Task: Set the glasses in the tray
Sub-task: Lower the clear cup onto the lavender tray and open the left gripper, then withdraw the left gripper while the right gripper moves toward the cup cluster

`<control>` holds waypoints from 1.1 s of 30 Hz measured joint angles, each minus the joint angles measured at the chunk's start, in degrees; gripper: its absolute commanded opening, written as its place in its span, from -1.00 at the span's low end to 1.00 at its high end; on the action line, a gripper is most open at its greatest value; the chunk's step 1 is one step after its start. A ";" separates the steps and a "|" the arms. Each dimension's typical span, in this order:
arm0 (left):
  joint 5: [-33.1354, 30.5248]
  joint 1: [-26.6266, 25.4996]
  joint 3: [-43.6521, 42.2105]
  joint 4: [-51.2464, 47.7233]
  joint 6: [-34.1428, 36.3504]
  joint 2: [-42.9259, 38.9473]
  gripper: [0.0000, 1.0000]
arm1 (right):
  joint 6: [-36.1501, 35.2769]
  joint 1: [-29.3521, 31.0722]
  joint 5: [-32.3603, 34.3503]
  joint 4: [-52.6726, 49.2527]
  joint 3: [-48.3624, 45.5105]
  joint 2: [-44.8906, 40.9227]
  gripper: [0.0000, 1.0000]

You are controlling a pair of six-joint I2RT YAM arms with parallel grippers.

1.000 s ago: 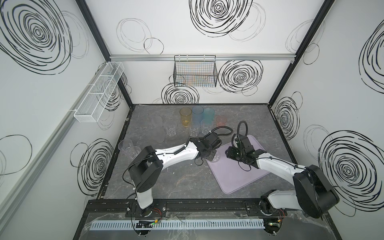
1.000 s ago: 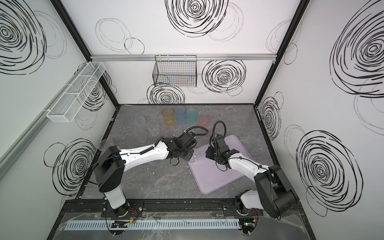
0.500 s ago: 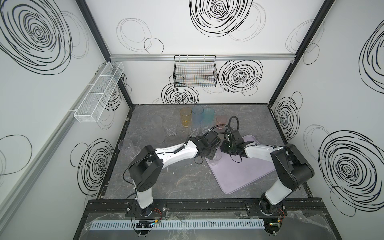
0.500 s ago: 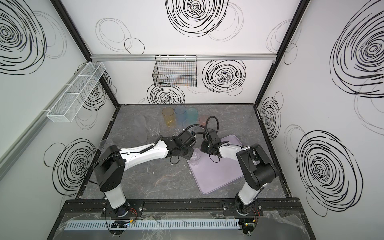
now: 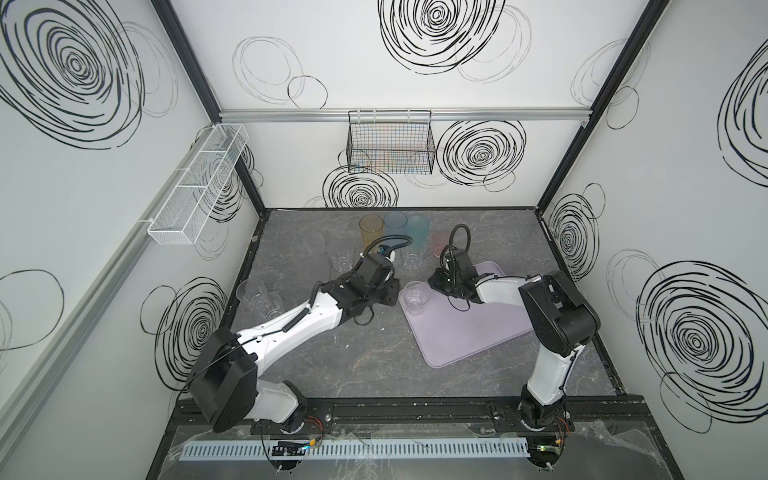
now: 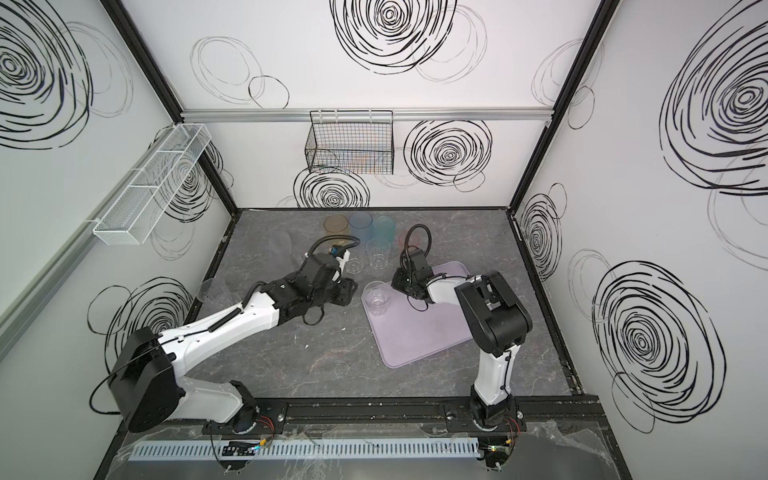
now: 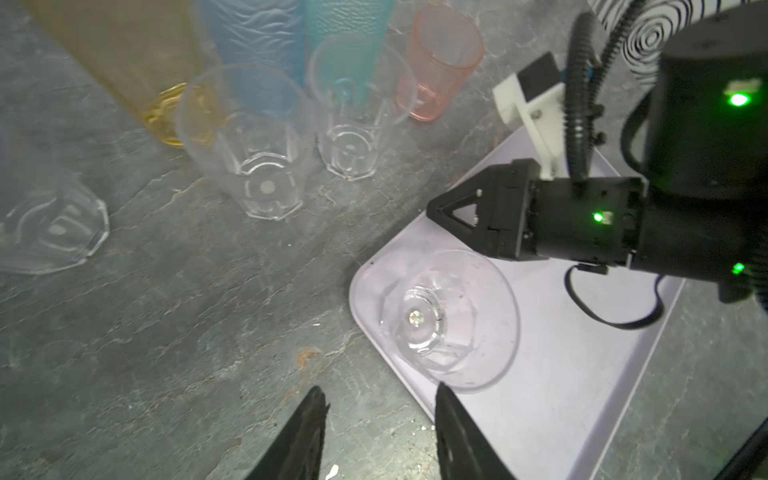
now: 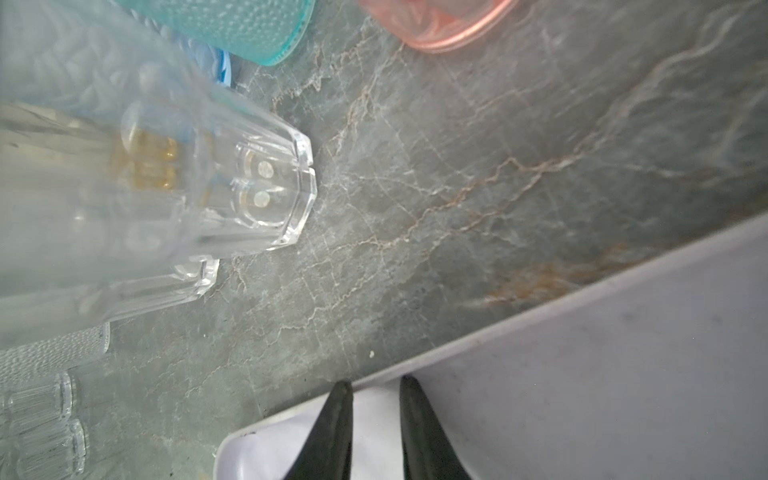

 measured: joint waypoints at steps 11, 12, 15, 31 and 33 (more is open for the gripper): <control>0.61 2.86 -19.80 14.21 -9.07 -7.23 -0.03 | -8.39 -9.22 0.94 -10.36 -5.33 -17.55 -0.03; 0.59 2.54 -21.33 15.65 -9.92 -7.37 -0.02 | -8.92 -9.77 1.31 -10.97 -6.05 -19.10 -0.03; -0.09 0.66 -24.65 19.23 -12.04 -7.48 -0.02 | -9.38 -7.80 1.88 -13.11 -10.86 -24.00 0.00; 0.22 7.69 -30.99 23.78 -12.98 -15.52 -0.01 | -0.24 26.36 14.34 -21.86 -23.10 -32.06 -0.58; 0.35 8.35 -31.65 23.37 -12.85 -17.42 -0.01 | 0.81 28.96 15.61 -21.73 -20.98 -27.41 -0.59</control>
